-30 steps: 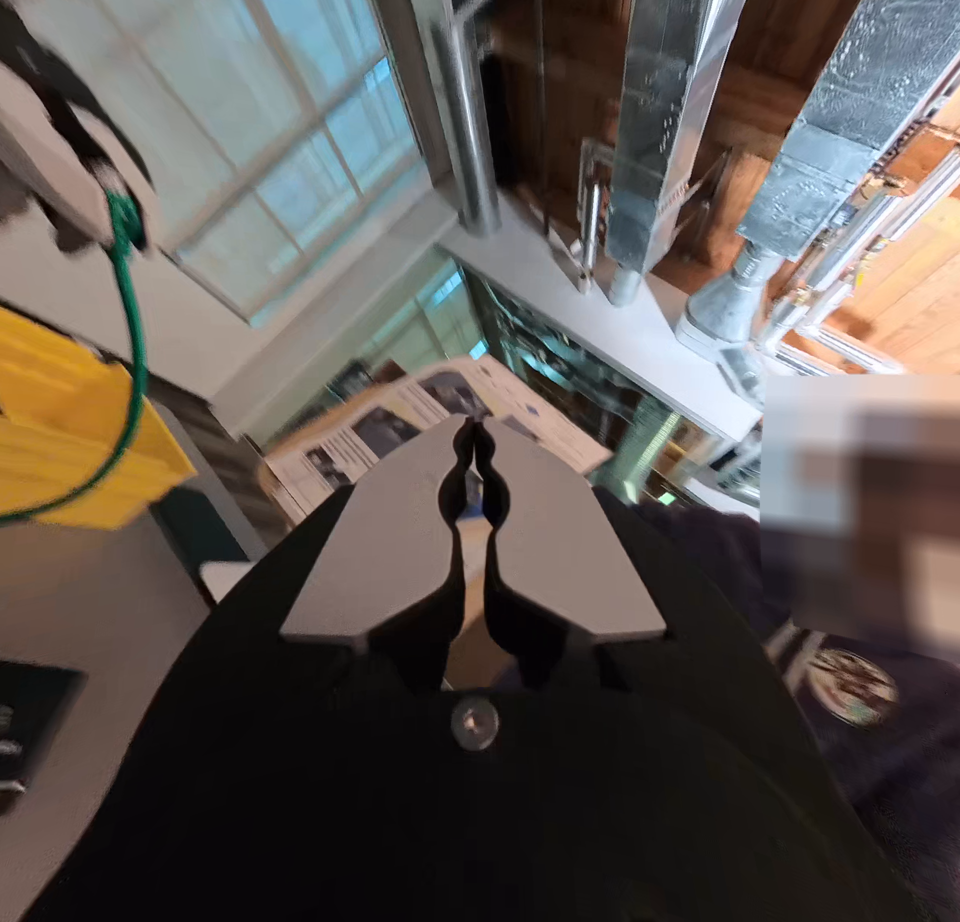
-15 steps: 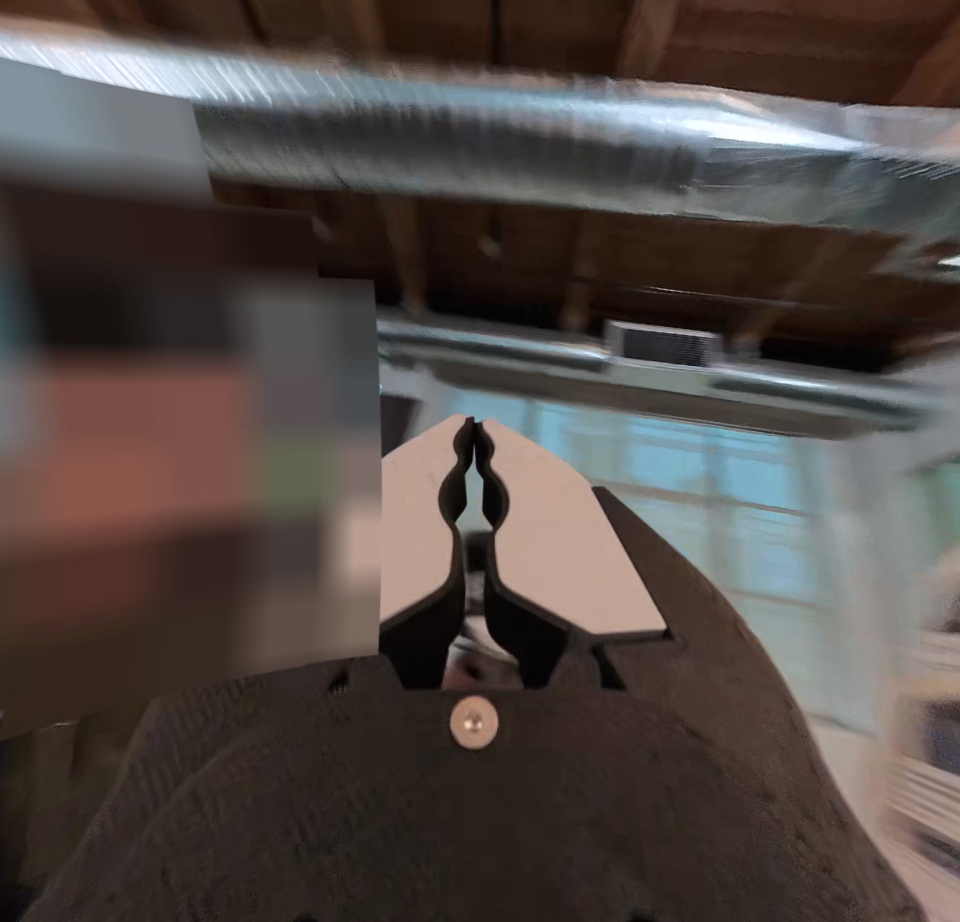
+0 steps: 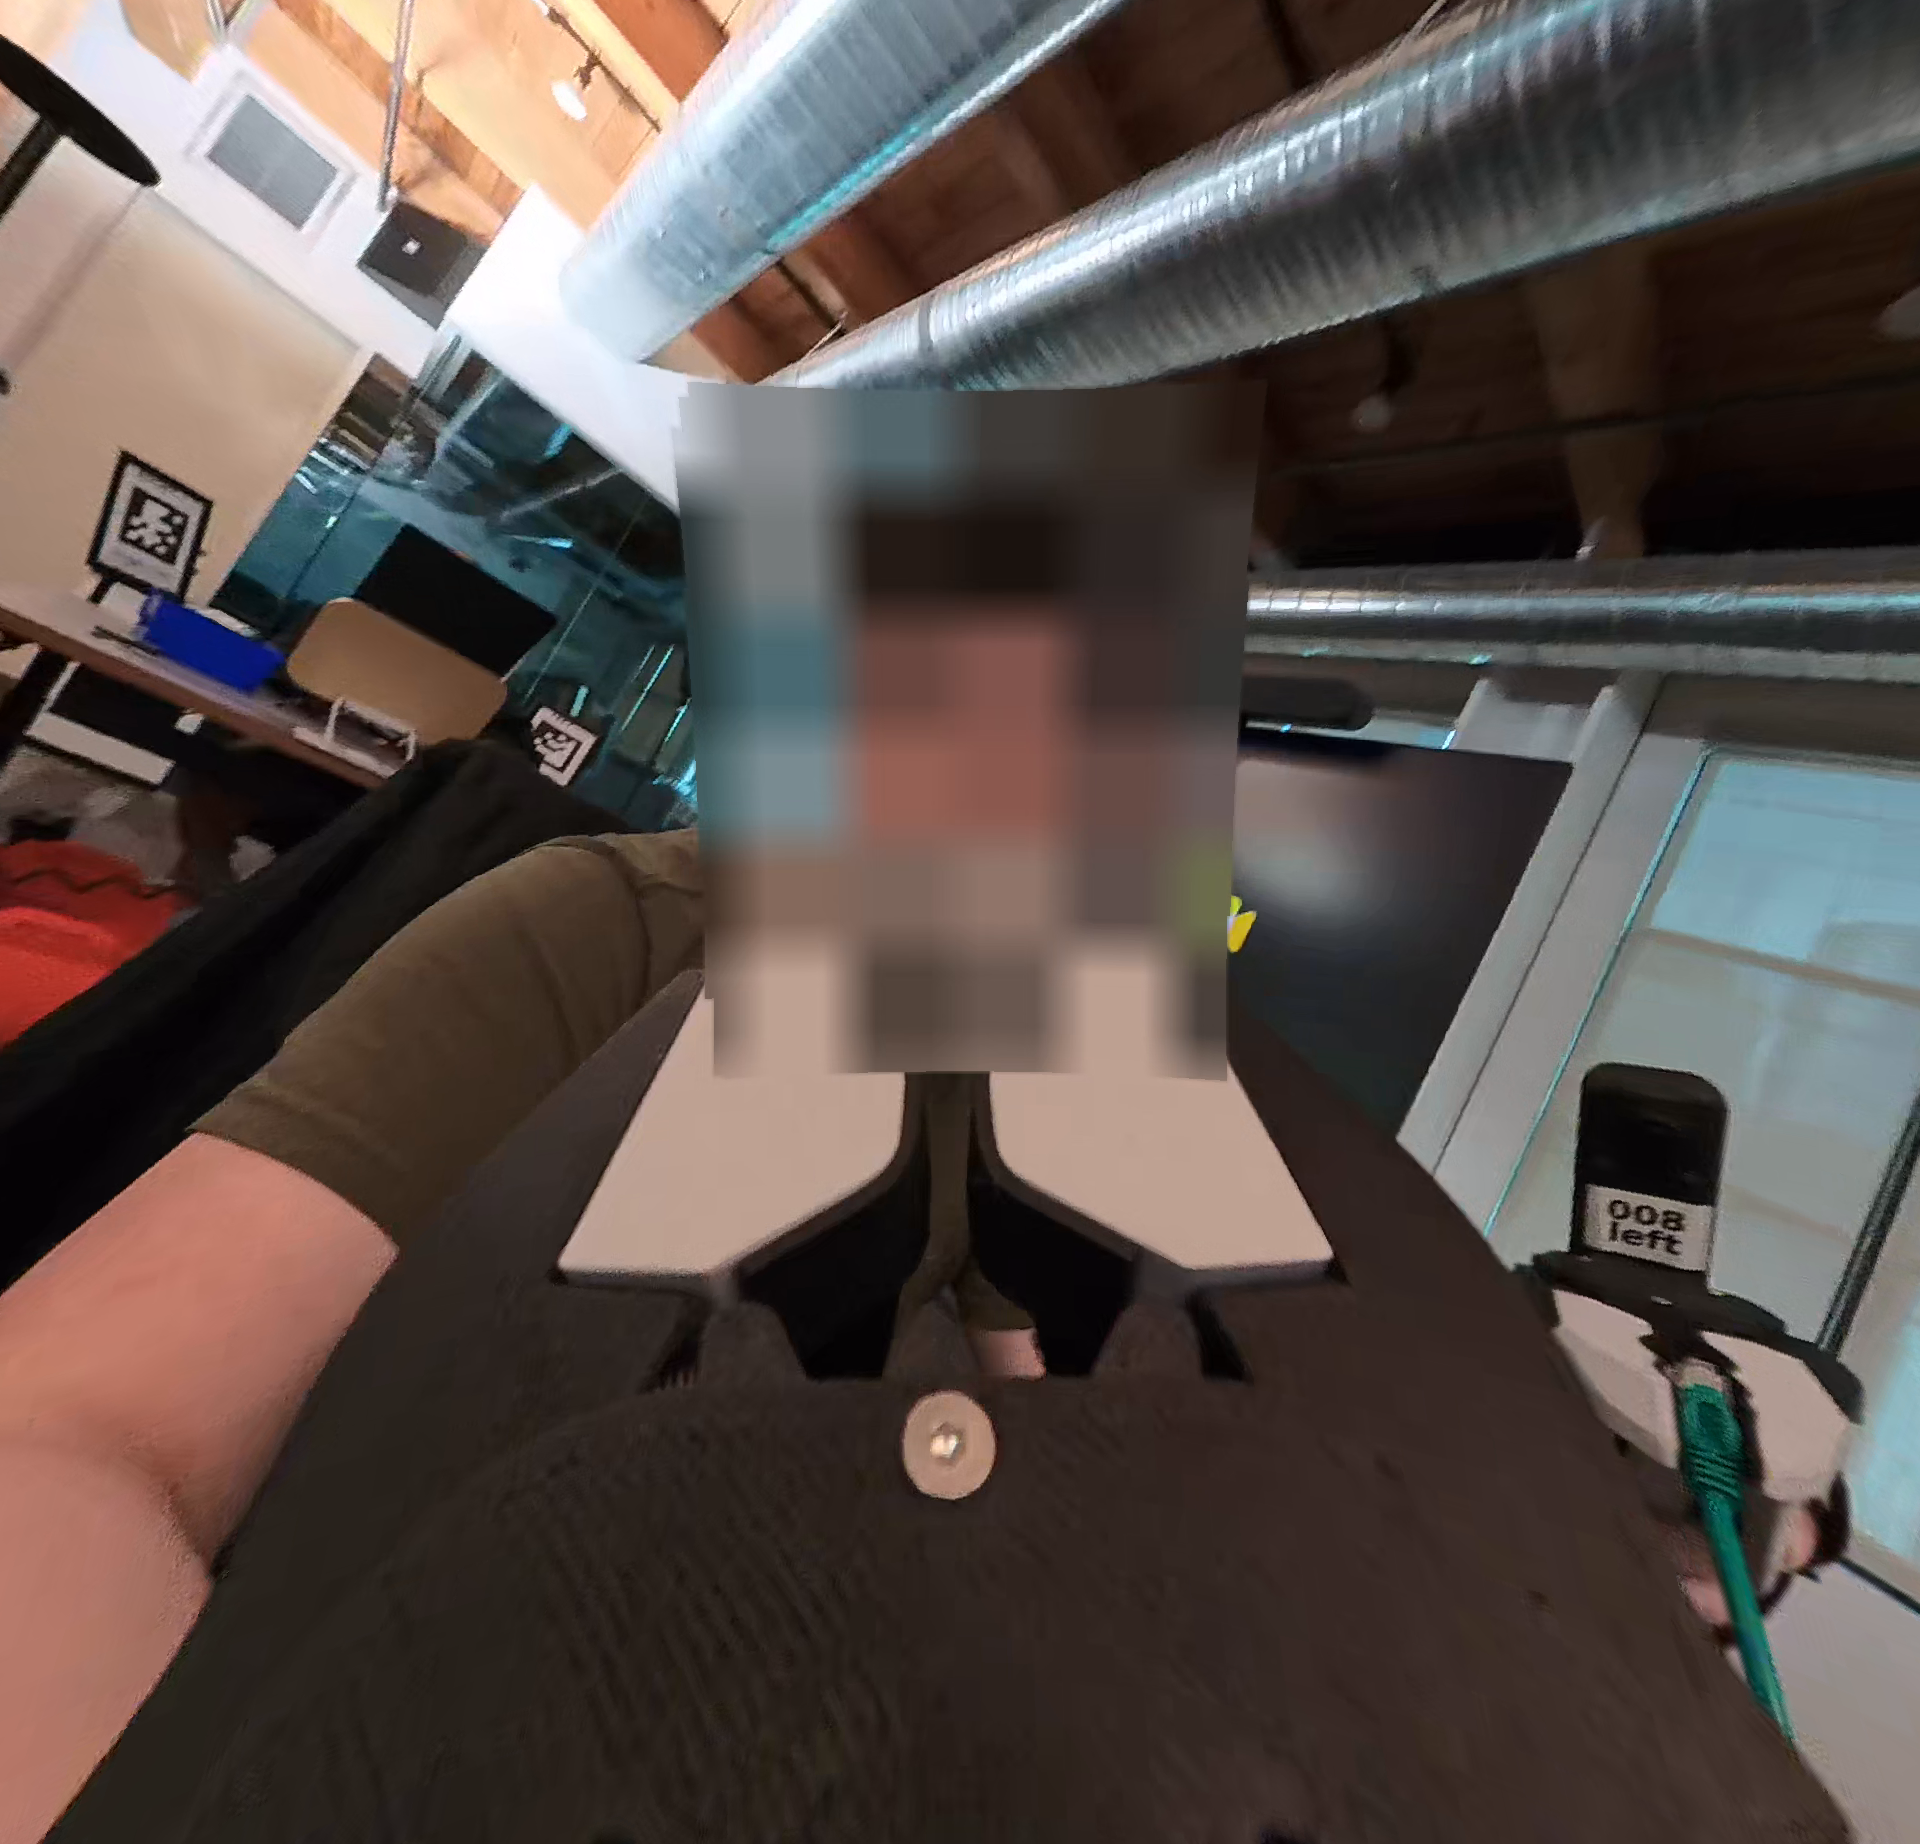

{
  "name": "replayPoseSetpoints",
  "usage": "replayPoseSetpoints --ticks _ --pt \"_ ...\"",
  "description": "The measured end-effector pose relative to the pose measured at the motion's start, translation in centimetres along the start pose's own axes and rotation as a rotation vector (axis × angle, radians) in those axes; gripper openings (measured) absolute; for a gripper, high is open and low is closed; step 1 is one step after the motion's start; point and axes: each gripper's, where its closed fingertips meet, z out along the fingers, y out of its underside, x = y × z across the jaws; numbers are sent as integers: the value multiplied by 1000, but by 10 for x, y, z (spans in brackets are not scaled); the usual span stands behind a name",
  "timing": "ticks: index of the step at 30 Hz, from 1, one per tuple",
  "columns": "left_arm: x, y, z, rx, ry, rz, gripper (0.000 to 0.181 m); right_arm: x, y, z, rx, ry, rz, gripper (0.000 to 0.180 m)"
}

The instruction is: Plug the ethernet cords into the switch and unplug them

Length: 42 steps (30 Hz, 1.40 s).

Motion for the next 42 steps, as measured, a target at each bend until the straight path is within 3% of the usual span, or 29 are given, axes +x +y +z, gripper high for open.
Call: replayPoseSetpoints --ticks 1,7,11,14,17,19,20,22,24,28,31,35,39,42 --pt "0 0 0 -2 -1 1 13 -1 2 1 -11 -12 9 0" --pt "1 1 1 -8 2 0 13 7 4 -3 -18 26 15 0" --pt "0 2 2 -13 2 -6 13 0 19 2 -132 -1 -5 0" --pt "0 2 2 -13 3 -5 13 19 15 0 -134 123 -22 0" --pt "1 1 2 -14 4 -2 13 14 14 -4 -169 124 -29 0" --pt "1 2 2 -15 2 -5 13 45 12 -14 -273 374 -72 0" --pt "1 2 2 -16 3 -5 13 75 6 -34 -394 647 -108 0" --pt "1 2 3 -20 0 -3 12 104 -38 -112 -718 1337 -378 0" --pt "2 2 3 -24 5 0 12 69 -98 -147 -1031 1727 -769 0" --pt "4 3 7 -36 9 1 13 -15 -184 -147 -1360 2165 -1318 0" --pt "5 5 9 -46 10 3 13 -15 -187 -127 -1607 2066 -1589 0" --pt "5 5 9 -46 10 -1 13 45 -118 -83 -1972 1326 -1944 0" --pt "3 8 9 -51 10 -12 13 81 -81 -87 -2028 1182 -1867 0" --pt "4 7 9 -51 10 -8 13 86 -65 -105 -2123 1151 -1668 0"
